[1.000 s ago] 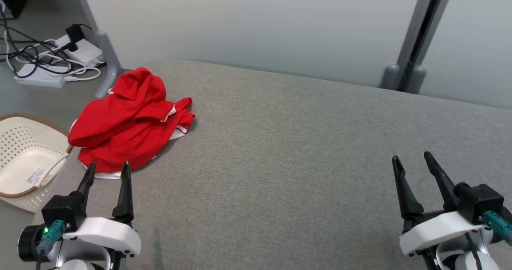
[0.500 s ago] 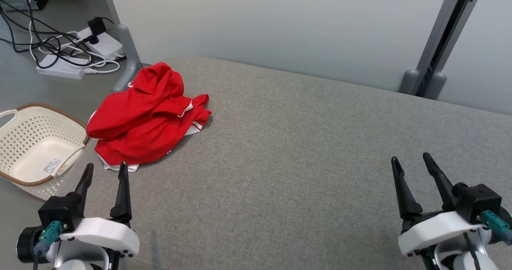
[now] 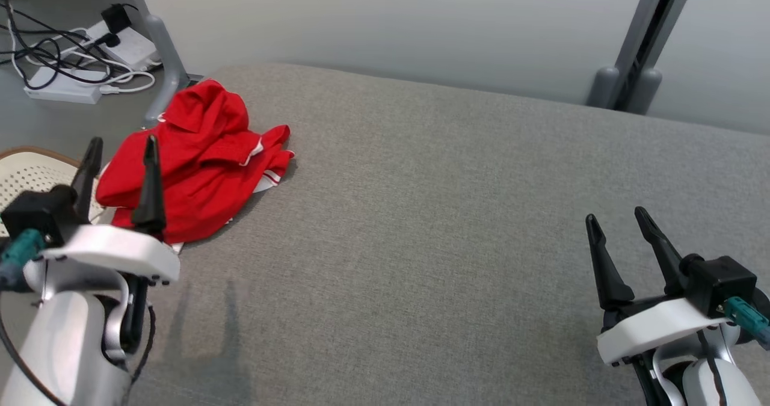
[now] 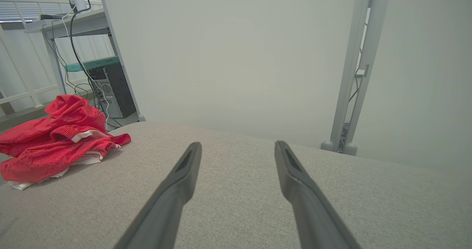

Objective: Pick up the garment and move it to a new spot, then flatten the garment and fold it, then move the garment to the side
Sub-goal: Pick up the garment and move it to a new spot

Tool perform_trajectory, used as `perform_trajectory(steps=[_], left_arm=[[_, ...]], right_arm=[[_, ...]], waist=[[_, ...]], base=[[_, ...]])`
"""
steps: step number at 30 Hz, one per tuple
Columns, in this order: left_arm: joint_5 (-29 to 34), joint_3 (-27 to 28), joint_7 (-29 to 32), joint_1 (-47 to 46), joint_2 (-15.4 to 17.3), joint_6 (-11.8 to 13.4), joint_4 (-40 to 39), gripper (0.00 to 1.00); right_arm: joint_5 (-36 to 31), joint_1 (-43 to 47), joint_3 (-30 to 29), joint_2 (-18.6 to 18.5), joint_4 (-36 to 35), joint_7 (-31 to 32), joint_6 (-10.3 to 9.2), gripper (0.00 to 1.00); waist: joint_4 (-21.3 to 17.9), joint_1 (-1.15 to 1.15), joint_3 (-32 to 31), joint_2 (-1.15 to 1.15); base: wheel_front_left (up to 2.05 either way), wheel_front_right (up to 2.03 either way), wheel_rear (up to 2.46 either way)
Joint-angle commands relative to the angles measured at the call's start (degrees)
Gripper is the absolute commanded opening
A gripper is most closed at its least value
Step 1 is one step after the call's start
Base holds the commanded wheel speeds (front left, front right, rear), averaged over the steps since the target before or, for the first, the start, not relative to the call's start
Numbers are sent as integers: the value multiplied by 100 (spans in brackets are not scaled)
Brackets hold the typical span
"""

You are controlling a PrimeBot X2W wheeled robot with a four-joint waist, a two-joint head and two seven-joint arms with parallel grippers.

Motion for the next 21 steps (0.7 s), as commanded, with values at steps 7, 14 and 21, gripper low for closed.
perform_trajectory(steps=[7, 14, 21], left_arm=[[-506, 260, 201, -1291, 334, -511, 1514, 100], [-684, 264, 397, -2061, 553, -797, 2777, 100], [-694, 217, 486, -2704, 799, -898, 3899, 100]], right_arm=[[-124, -434, 111, -124, -218, 147, 0, 100], [-179, -720, 147, -166, -278, 137, 0, 100], [-217, -956, 139, -164, -255, 66, 0, 100]], waist=[[-714, 0, 1039, 0], [-994, 0, 1649, 0], [-1122, 0, 2051, 0]], base=[[0, 0, 0], [0, 0, 0], [0, 0, 0]])
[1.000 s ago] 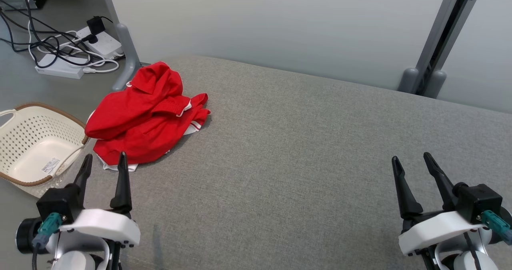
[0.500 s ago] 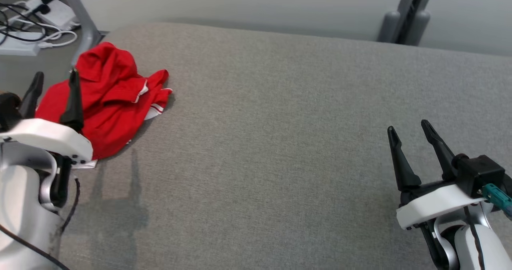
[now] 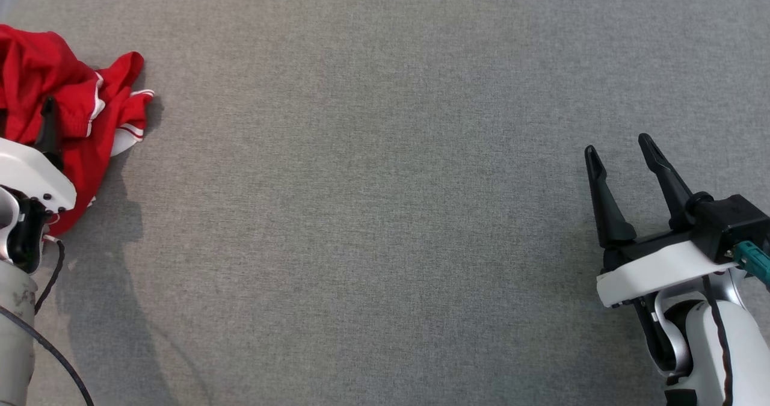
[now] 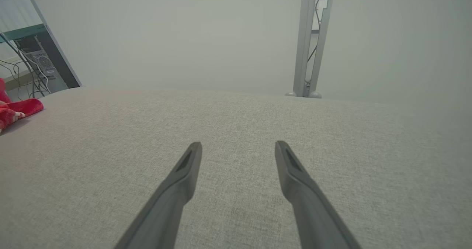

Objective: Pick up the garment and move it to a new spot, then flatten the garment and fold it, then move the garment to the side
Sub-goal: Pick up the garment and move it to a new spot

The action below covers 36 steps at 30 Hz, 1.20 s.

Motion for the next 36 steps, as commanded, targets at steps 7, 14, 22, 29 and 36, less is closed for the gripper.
perform_trajectory(steps=[7, 14, 22, 29, 36], left_arm=[[164, -92, -313, -488, 240, 49, 551, 0], [341, -136, -1020, -800, 448, 184, 399, 0], [471, -193, -1277, -461, 460, 411, -958, 0], [490, -291, -719, 854, 306, 897, -3303, 0], [553, -518, -25, 2278, 126, 1392, -5266, 0]], right_arm=[[-46, -187, -65, -15, 73, -83, 0, 100], [-46, -83, -248, 0, 163, -171, 0, 100], [-22, 176, -445, 60, 164, -262, 0, 100], [48, 465, -467, 111, 149, -299, 0, 100], [63, 674, -453, 134, 80, -276, 0, 100]], waist=[[-70, 0, 175, 0], [-8, 0, -138, 0], [-69, 0, -820, 0], [-347, 0, -1342, 0], [-712, 0, -1623, 0]], base=[[0, 0, 0], [0, 0, 0], [0, 0, 0], [0, 0, 0], [0, 0, 0]])
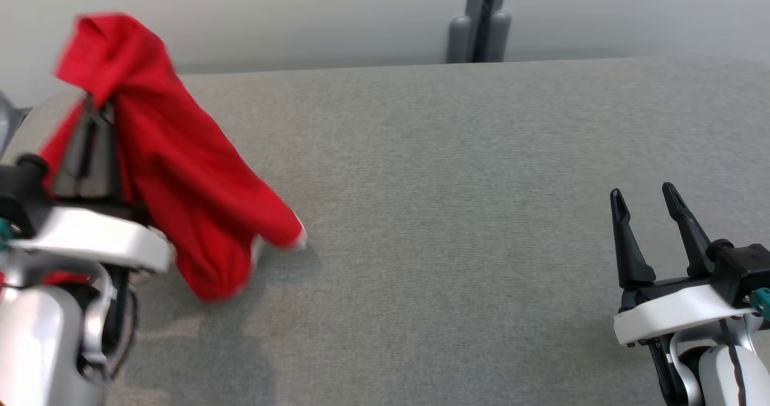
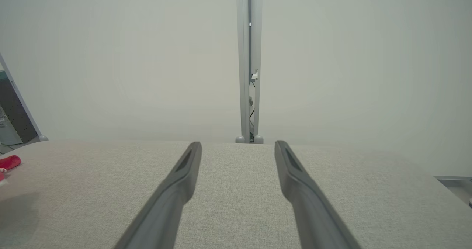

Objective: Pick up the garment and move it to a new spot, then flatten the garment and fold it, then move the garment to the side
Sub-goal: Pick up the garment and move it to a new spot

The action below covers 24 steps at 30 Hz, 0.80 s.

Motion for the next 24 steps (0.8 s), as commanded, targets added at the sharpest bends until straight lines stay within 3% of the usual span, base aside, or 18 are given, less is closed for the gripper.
perform_trajectory(steps=[1, 5, 10, 17, 24], left_arm=[[-2, -11, 29, 71, -5, 22, -84, 0], [-39, -352, 294, 578, -233, 108, -631, 0], [-159, -915, 437, 554, -577, -122, -566, 0], [2, -1966, 605, -86, -1134, -658, 393, 0], [97, -2698, 588, -512, -1575, -1121, 1671, 0]], right_arm=[[8, 44, 6, -8, -22, -10, 0, 100], [49, 110, 17, -5, -141, 33, 0, 100], [110, 99, 62, 1, -263, 79, 0, 100], [296, 5, 172, 3, -343, 20, 0, 100], [487, -51, 198, 5, -207, -130, 0, 100]], waist=[[-181, 0, -136, 0], [-470, 0, -207, 0], [-887, 0, -161, 0], [-1668, 0, 217, 0], [-2103, 0, 580, 0]], base=[[0, 0, 0], [0, 0, 0], [0, 0, 0], [0, 0, 0], [0, 0, 0]])
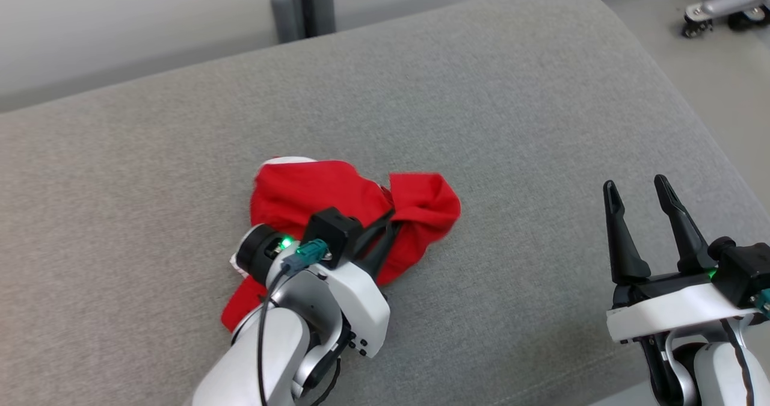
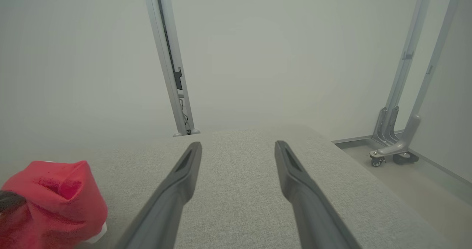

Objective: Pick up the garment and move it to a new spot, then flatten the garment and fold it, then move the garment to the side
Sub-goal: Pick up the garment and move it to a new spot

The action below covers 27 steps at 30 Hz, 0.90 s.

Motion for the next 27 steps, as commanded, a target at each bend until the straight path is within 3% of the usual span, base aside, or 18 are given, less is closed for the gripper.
perform_trajectory(steps=[1, 3, 4, 5, 6, 9, 15, 20, 27], left_arm=[[40, -96, -63, -163, -26, -98, 287, 0], [5, -197, -132, -241, -105, -162, 578, 0], [9, -227, -192, -288, -128, -183, 702, 23], [-6, -255, -244, -314, -148, -191, 808, 73], [-19, -270, -323, -333, -173, -196, 878, 100], [-57, -276, -632, -381, -227, -225, 952, 100], [-255, 177, -1320, -253, -159, 69, 853, 100], [-389, 653, -1673, -142, 36, 384, 791, 100], [-595, 1462, -1963, 156, 572, 786, 705, 100]], right_arm=[[61, -80, 9, -13, 40, -92, 0, 100], [89, -105, 4, -14, 99, -129, 0, 100], [105, -113, 3, -14, 122, -156, 0, 100], [117, -120, -9, -15, 139, -176, 0, 100], [120, -122, -27, -14, 159, -192, 0, 100], [104, -148, -105, -14, 241, -232, 0, 100], [-7, -166, -159, -15, 298, -266, 0, 100], [-96, -134, -194, -17, 287, -215, 0, 100], [-259, -84, -191, -18, 236, -108, 0, 100]], waist=[[-227, 0, 249, 0], [-265, 0, 314, 0], [-268, 0, 331, 0], [-263, 0, 348, 0], [-249, 0, 355, 0], [-146, 0, 332, 0], [197, 0, 133, 0], [473, 0, -21, 0], [874, 0, -212, 0]], base=[[0, 0, 0], [0, 0, 0], [0, 0, 0], [0, 0, 0], [0, 0, 0], [0, 0, 0], [0, 0, 0], [0, 0, 0], [0, 0, 0]])
